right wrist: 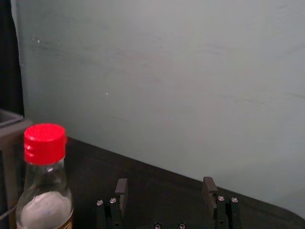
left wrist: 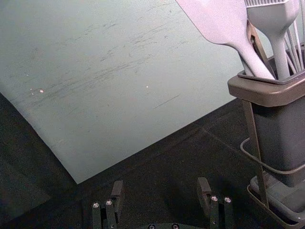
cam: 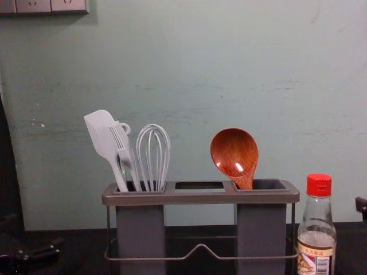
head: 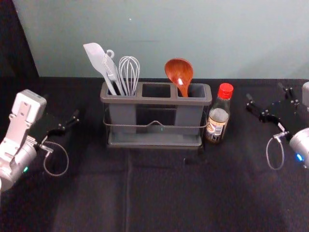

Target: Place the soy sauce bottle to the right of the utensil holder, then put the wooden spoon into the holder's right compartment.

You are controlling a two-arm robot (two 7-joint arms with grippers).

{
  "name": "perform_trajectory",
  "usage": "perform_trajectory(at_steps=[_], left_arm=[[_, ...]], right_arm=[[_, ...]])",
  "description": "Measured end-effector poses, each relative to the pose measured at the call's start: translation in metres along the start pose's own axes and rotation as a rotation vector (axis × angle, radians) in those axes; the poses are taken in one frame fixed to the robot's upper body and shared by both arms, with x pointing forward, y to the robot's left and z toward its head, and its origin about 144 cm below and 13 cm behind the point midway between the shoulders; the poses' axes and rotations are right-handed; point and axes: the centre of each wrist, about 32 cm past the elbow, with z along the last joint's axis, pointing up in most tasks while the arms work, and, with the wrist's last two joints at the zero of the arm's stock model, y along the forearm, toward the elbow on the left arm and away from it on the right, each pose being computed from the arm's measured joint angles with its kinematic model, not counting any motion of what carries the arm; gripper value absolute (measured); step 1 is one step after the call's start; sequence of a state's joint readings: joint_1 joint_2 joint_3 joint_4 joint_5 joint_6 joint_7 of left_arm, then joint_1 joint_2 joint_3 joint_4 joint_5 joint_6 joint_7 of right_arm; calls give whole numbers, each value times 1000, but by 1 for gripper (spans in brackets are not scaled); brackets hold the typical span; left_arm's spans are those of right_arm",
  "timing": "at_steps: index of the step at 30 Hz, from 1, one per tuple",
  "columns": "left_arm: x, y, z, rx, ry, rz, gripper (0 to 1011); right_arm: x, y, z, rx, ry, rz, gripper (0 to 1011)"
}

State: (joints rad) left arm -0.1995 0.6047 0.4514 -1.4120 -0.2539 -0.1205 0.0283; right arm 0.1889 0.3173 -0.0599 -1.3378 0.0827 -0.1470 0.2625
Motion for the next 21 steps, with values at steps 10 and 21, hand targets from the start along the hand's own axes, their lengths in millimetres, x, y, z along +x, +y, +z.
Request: perform_trajectory(at_steps=[10,21], left_arm=[[0,0,0,0,0,0,1000],[0,0,0,0,0,0,1000]], right_arm=[[-10,0,-7,-12,9,25,1003],[-14,-2,-4,-1,5,32,1002]])
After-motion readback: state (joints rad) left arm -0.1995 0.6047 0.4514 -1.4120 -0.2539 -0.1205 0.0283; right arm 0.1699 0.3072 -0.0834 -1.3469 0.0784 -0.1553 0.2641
